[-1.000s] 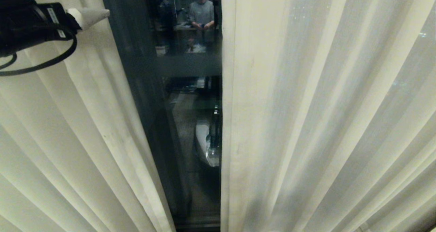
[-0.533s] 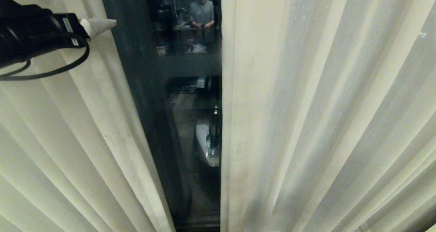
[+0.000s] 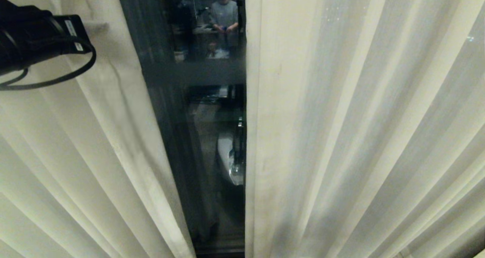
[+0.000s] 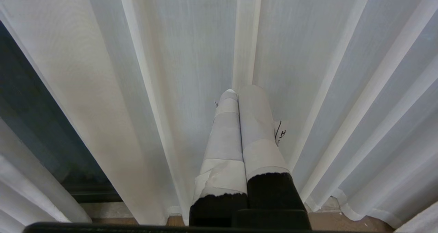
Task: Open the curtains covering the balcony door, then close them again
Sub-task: Pull the inner curtains open on both sides
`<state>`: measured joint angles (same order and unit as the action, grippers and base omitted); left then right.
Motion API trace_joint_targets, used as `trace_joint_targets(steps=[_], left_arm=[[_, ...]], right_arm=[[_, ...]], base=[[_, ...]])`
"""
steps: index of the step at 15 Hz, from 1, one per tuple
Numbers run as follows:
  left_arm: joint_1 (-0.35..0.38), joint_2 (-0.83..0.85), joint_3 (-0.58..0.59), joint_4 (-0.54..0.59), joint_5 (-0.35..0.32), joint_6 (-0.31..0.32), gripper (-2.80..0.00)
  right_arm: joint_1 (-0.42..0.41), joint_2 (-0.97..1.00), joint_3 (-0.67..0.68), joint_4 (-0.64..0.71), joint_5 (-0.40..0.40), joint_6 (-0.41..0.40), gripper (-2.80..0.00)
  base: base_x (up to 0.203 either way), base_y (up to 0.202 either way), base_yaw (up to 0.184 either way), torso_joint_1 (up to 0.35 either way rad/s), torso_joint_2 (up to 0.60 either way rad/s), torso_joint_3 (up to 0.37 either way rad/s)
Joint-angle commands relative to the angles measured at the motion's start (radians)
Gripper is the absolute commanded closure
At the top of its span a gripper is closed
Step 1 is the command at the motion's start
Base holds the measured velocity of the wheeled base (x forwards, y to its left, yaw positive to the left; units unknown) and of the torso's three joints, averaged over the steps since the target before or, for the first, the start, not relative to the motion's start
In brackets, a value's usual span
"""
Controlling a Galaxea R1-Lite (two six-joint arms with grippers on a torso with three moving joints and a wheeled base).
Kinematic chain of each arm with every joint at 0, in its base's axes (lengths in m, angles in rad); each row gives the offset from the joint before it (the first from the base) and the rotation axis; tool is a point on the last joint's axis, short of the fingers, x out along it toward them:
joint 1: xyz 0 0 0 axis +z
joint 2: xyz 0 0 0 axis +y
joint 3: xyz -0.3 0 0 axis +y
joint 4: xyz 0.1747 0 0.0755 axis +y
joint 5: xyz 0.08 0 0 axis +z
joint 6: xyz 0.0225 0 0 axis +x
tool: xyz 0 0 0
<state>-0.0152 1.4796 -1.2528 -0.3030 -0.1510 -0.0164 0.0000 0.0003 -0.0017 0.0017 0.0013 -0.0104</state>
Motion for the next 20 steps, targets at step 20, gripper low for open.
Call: trace_joint_targets(steps=[20], left_arm=[[0.149, -0.265, 0.207, 0.009, -0.005, -0.007, 0.00]], right_arm=[[0.000, 0.001, 0.000, 0.000, 0.000, 0.000, 0.00]], base=[[0.000, 0.000, 0.000, 0.000, 0.00, 0.000]])
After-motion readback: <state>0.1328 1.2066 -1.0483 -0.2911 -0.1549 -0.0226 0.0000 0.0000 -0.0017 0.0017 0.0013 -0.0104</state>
